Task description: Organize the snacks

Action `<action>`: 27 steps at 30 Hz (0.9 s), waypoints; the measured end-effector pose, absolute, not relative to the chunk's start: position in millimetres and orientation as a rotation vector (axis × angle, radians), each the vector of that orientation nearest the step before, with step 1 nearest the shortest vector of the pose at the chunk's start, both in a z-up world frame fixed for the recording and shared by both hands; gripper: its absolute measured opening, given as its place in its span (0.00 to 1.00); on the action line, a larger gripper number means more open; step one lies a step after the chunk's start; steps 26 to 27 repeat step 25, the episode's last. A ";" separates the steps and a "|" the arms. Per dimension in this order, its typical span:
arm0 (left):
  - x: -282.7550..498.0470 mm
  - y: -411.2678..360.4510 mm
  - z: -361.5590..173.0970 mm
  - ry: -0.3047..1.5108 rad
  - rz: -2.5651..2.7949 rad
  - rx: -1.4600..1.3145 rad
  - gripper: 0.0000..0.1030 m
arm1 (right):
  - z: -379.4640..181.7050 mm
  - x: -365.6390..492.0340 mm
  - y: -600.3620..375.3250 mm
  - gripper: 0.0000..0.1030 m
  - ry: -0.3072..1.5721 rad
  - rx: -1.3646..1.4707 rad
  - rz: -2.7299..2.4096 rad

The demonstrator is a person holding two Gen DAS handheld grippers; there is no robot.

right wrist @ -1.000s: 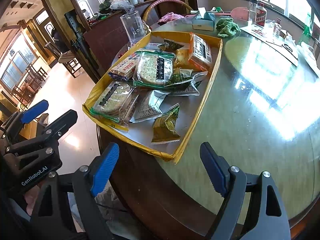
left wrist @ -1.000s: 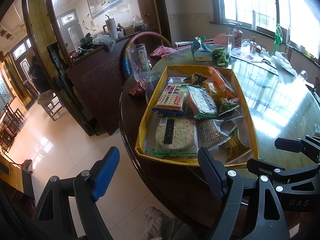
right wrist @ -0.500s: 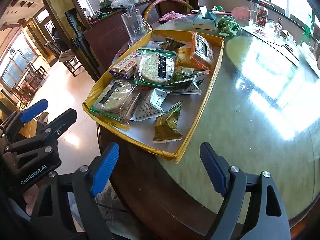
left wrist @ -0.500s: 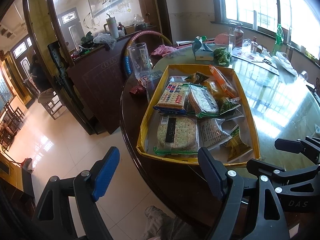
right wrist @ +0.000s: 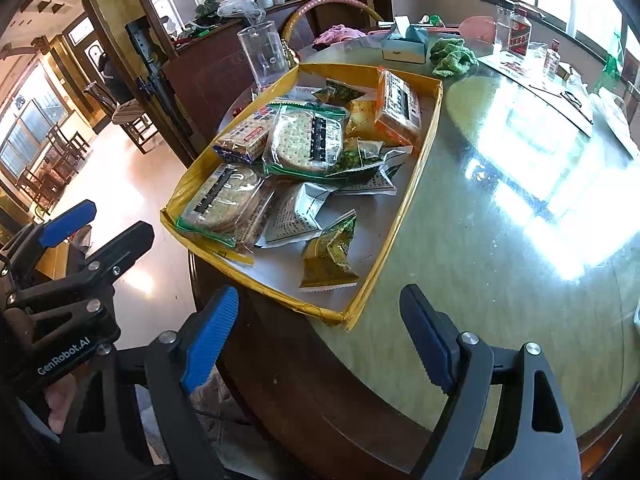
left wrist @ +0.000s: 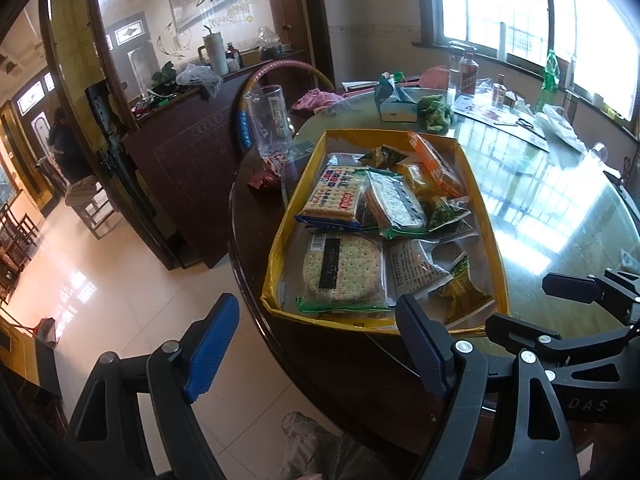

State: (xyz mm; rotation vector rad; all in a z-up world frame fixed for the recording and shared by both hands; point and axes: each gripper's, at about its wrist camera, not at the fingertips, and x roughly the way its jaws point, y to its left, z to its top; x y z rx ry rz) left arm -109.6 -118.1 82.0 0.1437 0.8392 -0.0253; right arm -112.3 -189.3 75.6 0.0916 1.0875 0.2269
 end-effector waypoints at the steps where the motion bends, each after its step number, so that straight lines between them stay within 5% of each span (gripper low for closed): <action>1: -109.2 -117.7 81.8 0.842 -0.033 0.140 0.78 | 75.3 -112.1 -189.4 0.81 1.087 0.089 0.221; 27: -101.5 -102.9 79.3 0.827 -0.116 0.107 0.78 | 75.1 -103.8 -180.8 0.81 1.086 0.072 0.192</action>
